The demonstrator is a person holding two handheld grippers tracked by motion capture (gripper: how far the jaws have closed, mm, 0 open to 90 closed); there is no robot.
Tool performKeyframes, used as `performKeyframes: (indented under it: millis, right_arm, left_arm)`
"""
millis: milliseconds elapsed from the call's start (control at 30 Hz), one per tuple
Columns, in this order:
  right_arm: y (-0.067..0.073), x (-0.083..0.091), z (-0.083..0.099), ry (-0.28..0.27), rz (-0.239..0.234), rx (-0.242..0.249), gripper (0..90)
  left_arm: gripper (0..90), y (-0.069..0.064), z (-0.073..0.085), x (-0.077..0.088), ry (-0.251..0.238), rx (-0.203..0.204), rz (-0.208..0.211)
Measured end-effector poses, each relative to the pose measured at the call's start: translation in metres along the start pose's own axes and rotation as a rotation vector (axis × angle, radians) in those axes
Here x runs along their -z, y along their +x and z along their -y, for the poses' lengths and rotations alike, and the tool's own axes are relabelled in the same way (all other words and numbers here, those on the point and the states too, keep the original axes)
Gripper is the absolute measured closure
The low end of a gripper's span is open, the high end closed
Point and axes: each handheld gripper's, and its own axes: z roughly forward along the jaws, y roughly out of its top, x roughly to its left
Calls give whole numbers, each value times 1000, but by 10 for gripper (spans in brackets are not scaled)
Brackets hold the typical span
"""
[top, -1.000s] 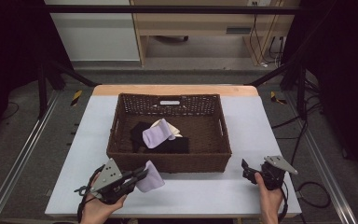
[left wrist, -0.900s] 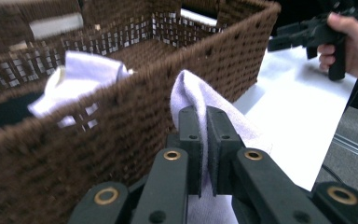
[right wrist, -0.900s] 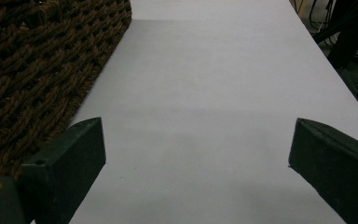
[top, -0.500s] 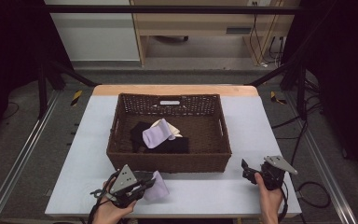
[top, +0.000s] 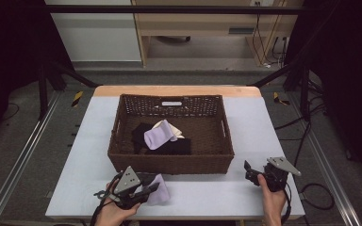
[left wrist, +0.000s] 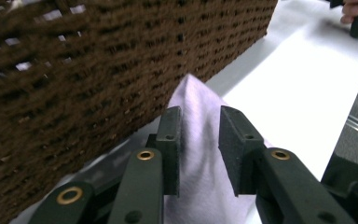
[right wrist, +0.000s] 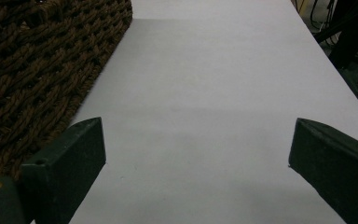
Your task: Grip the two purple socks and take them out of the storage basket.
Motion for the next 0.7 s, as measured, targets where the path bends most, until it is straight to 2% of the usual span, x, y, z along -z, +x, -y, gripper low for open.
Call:
performKeyframes:
  millis: [133, 233, 400, 700]
  right_arm:
    - [0, 0, 0, -1, -3, 0, 42]
    - [0, 0, 0, -1, -2, 0, 42]
    - [-1, 0, 0, 0, -5, -2, 42]
    - [-1, 0, 0, 1, -3, -4, 42]
  left_arm:
    - [665, 1, -4, 5, -24, 0, -8]
    - [658, 2, -10, 14, -66, 7, -16]
    - [639, 3, -17, 22, -106, 6, -21]
    - [615, 10, -39, 41, -188, 3, -70]
